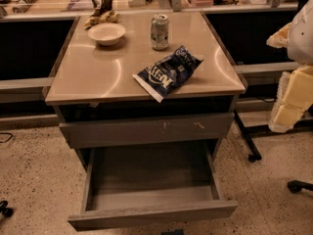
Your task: Place blue chip bag into middle drawer
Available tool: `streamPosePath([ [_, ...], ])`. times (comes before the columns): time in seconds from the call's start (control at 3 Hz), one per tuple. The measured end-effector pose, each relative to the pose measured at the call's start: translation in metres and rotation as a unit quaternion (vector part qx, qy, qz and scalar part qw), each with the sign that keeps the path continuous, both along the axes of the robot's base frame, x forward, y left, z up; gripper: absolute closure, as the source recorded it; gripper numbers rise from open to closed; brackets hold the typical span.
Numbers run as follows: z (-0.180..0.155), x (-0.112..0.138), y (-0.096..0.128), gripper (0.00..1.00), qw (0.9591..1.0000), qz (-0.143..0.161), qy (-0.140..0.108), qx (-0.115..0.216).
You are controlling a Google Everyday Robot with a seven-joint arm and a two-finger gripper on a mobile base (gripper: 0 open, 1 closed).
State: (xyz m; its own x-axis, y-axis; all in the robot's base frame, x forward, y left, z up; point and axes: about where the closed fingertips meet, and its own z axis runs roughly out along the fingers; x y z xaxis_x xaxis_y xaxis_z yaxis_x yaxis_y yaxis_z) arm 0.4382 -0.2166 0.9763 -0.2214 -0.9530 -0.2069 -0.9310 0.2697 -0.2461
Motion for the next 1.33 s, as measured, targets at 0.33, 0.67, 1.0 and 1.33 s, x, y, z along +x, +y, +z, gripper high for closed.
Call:
streamPosePath([
  [0.33,0.002,0.004,0.000,0.00,0.9999,0.004,-0.011,0.004],
  [0.67,0.008,0.033,0.006,0.00,0.9984,0.018,-0.046,0.028],
  [1.0,0.013,0.079,0.019,0.00,0.9939,0.032,-0.083,0.064],
  [1.33,0.016,0.134,0.039,0.00,0.9869,0.046,-0.112,0.106],
])
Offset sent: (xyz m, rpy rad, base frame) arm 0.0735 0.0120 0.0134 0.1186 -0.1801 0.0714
